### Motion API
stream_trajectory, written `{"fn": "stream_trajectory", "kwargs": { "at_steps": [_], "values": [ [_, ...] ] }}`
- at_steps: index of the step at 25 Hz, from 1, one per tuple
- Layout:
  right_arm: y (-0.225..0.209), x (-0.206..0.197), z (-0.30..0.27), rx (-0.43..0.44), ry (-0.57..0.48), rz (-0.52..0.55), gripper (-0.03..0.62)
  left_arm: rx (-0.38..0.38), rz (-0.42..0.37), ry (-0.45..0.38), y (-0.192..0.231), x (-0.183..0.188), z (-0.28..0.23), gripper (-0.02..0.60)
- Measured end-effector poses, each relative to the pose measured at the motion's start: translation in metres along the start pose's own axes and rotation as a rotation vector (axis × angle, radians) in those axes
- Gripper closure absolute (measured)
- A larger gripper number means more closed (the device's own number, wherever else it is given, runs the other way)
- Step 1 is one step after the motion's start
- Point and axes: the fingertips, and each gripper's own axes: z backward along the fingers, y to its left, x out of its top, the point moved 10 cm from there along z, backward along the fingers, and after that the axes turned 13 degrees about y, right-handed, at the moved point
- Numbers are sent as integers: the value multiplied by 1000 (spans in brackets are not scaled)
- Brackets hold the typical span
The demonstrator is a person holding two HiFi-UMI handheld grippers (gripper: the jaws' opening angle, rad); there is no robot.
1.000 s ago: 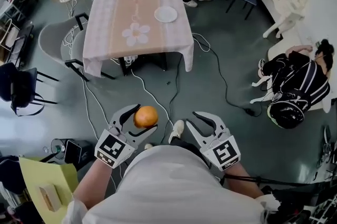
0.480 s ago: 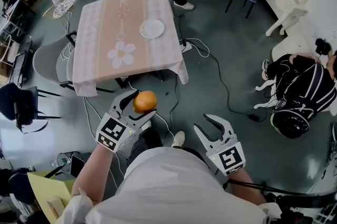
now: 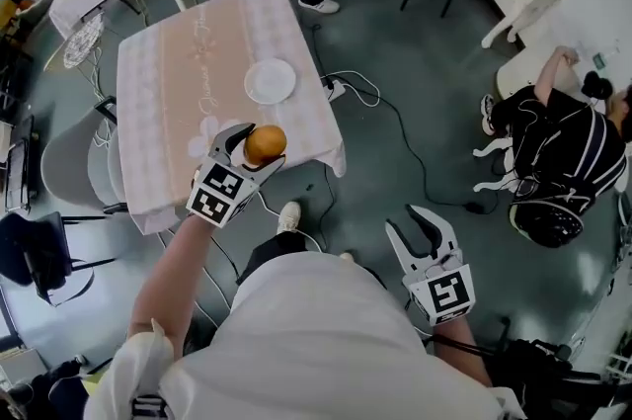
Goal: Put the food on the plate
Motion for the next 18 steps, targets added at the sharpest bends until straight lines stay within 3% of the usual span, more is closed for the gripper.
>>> {"fn": "stream_trajectory", "kwargs": {
  "at_steps": [9,18],
  "values": [
    [3,44,-46,-152,27,-123,439,-61,-108,186,131,8,-118,225],
    [7,51,-55,-280,123,-224,439,-107,-206,340,183,3,-214,225]
  ]
}}
